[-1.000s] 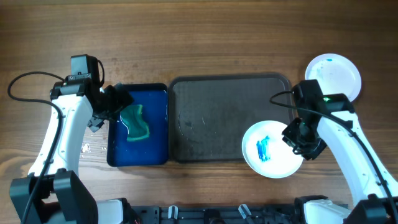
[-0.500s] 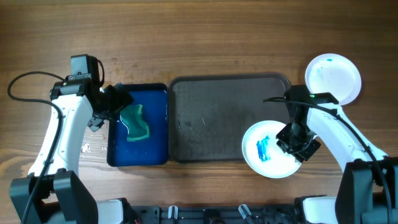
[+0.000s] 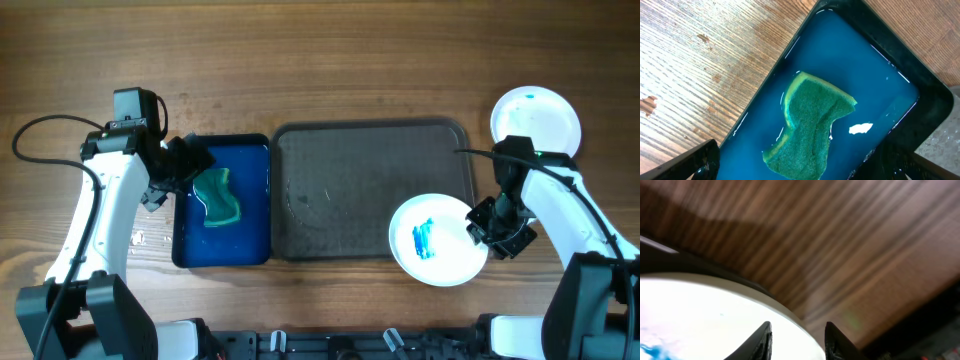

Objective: Clean dirty plates on tray and stack at the side
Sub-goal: 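Grip the plate rim with the right gripper and drag it left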

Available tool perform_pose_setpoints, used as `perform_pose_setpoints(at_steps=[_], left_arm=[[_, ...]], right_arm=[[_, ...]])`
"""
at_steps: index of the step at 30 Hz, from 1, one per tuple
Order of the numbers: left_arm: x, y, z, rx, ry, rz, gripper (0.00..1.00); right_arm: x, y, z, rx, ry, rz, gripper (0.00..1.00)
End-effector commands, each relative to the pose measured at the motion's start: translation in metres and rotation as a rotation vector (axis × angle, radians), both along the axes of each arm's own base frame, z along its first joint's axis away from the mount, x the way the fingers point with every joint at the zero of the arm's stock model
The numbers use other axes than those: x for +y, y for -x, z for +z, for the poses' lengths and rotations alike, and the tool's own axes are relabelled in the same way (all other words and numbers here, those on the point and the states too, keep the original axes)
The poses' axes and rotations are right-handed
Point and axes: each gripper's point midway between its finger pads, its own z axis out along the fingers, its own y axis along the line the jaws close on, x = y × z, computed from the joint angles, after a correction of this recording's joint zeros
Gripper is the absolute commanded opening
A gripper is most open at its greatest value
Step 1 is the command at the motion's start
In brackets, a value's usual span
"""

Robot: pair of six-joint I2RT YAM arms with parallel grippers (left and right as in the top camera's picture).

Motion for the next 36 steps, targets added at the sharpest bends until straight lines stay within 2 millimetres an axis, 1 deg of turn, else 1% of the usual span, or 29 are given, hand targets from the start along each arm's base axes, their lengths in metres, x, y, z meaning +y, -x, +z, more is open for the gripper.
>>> perform_pose_setpoints(at_steps=[1, 2, 4, 5, 6, 7, 11, 13, 14, 15, 16, 17, 19, 21, 23, 25, 27, 28, 30, 32, 36], left_arm=[[-0.002, 0.001, -0.003, 0.009, 0.003, -0.018, 1.00], [-0.002, 0.002, -0.003, 0.011, 0.003, -0.018, 1.00], [-0.003, 0.003, -0.003, 0.014, 0.004, -0.018, 1.00], [-0.003, 0.002, -0.003, 0.014, 0.004, -0.018, 1.00], [-0.003, 0.002, -0.003, 0.014, 0.004, -0.018, 1.00], [-0.003, 0.003, -0.003, 0.014, 0.004, -0.018, 1.00], [-0.003, 0.003, -0.003, 0.015, 0.005, -0.017, 1.00], [-0.003, 0.003, -0.003, 0.017, 0.005, -0.017, 1.00], [-0.003, 0.003, -0.003, 0.017, 0.005, -0.017, 1.00], [-0.003, 0.003, -0.003, 0.017, 0.005, -0.017, 1.00], [-0.003, 0.003, -0.003, 0.017, 0.005, -0.017, 1.00], [-0.003, 0.003, -0.003, 0.017, 0.005, -0.017, 1.00], [-0.003, 0.003, -0.003, 0.017, 0.005, -0.018, 1.00], [-0.003, 0.003, -0.003, 0.017, 0.005, -0.017, 1.00], [-0.003, 0.003, -0.003, 0.015, 0.004, -0.017, 1.00], [-0.003, 0.002, -0.003, 0.013, 0.004, -0.017, 1.00], [-0.003, 0.002, -0.003, 0.013, 0.004, -0.017, 1.00], [-0.003, 0.002, -0.003, 0.014, 0.004, -0.017, 1.00], [-0.003, 0.003, -0.003, 0.014, 0.004, -0.017, 1.00], [-0.003, 0.003, -0.003, 0.014, 0.004, -0.018, 1.00], [-0.003, 0.002, -0.003, 0.014, 0.004, -0.018, 1.00]], right_arm=[[0.011, 0.014, -0.025, 0.009, -0.066, 0.011, 0.37], [0.014, 0.018, -0.032, 0.007, -0.078, 0.007, 0.37], [0.017, 0.016, -0.034, -0.010, -0.101, 0.019, 0.33], [0.018, 0.014, -0.034, -0.013, -0.106, 0.020, 0.26], [0.019, 0.014, -0.034, -0.014, -0.111, 0.019, 0.13], [0.019, 0.014, -0.034, -0.014, -0.113, 0.019, 0.05], [0.022, 0.010, -0.034, -0.033, -0.138, 0.045, 0.04], [0.023, 0.007, -0.033, -0.042, -0.147, 0.063, 0.05], [0.024, 0.006, -0.031, -0.045, -0.151, 0.070, 0.06], [0.024, 0.003, -0.029, -0.050, -0.154, 0.078, 0.10], [0.025, -0.001, -0.027, -0.061, -0.166, 0.091, 0.18], [0.025, -0.003, -0.025, -0.064, -0.169, 0.092, 0.21], [0.025, -0.012, -0.018, -0.085, -0.175, 0.116, 0.26], [0.027, -0.020, -0.012, -0.103, -0.188, 0.135, 0.26], [0.027, -0.034, 0.000, -0.137, -0.197, 0.168, 0.31], [0.024, -0.050, 0.021, -0.164, -0.189, 0.181, 0.33], [0.024, -0.055, 0.032, -0.170, -0.189, 0.181, 0.34], [0.027, -0.054, 0.034, -0.167, -0.205, 0.171, 0.36], [0.037, -0.046, 0.031, -0.144, -0.254, 0.157, 0.36], [0.044, -0.033, 0.022, -0.104, -0.262, 0.151, 0.35], [0.059, -0.022, 0.005, -0.081, -0.257, 0.167, 0.38]])
